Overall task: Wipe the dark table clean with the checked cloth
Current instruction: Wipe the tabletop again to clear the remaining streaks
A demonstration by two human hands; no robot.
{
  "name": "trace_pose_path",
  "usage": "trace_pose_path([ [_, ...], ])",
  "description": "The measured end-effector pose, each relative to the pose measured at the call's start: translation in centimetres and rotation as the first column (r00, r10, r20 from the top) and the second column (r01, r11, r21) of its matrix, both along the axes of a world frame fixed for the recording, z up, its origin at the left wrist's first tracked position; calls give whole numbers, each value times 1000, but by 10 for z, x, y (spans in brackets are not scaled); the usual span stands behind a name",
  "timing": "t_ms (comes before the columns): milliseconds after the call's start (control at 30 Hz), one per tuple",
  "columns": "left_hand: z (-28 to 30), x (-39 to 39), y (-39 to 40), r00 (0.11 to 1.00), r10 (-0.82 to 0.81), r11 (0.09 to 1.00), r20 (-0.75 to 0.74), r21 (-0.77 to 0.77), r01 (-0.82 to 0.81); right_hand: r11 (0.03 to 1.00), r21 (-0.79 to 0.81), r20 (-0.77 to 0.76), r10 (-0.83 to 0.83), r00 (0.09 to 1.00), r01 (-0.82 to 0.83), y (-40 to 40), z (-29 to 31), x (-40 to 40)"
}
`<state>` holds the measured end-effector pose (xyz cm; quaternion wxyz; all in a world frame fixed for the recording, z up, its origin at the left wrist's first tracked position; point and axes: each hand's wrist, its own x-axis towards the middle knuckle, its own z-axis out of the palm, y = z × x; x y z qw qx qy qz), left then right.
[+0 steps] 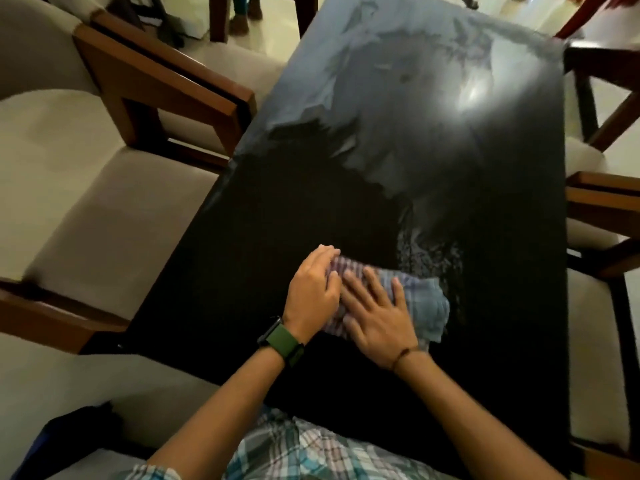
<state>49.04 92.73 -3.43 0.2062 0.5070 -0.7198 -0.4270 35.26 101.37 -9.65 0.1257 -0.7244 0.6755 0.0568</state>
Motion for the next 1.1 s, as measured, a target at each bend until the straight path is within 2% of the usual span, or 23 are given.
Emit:
trace_pose_path([
  [67,2,0,0,1000,-12,1000,-2,-5,12,992,-16,-28,-129,991,128,-50,-1,-23],
  [167,2,7,1,999,1,1000,36,-19,0,930,63,20,-365,931,363,-133,5,-61],
  [267,4,15,1,998,25,999,62,-48,-22,905,136,42,-411,910,403,-172,10,-73],
  [367,7,23,-3,994,81,995,77,-61,-76,929,137,42,-351,935,343,-151,12,-47],
  [500,10,16,-13,996,76,995,54,-75,-72,982,158,46,-111,993,103,-79,13,7],
  [567,12,8,-14,997,65,993,41,-100,-61,996,84,49,27,998,-31,-29,7,34],
  [667,13,-2,-11,999,24,991,23,-129,-20,996,29,87,83,993,-86,41,-2,56],
  [767,12,-8,-8,1000,-1,990,6,-138,2,995,-15,87,101,991,-100,51,-4,48],
  [833,12,-8,-8,1000,5,993,-2,-121,-5,999,15,70,41,997,-42,31,-2,37],
  [933,15,0,-4,1000,1,996,5,-91,-1,984,57,2,-171,985,171,-22,-1,-6],
  [1000,17,8,1,1000,-6,994,23,-109,8,938,59,-27,-341,940,342,-58,1,-51],
  [1100,18,19,10,999,-3,994,38,-110,7,845,122,8,-526,851,521,-106,8,-113],
])
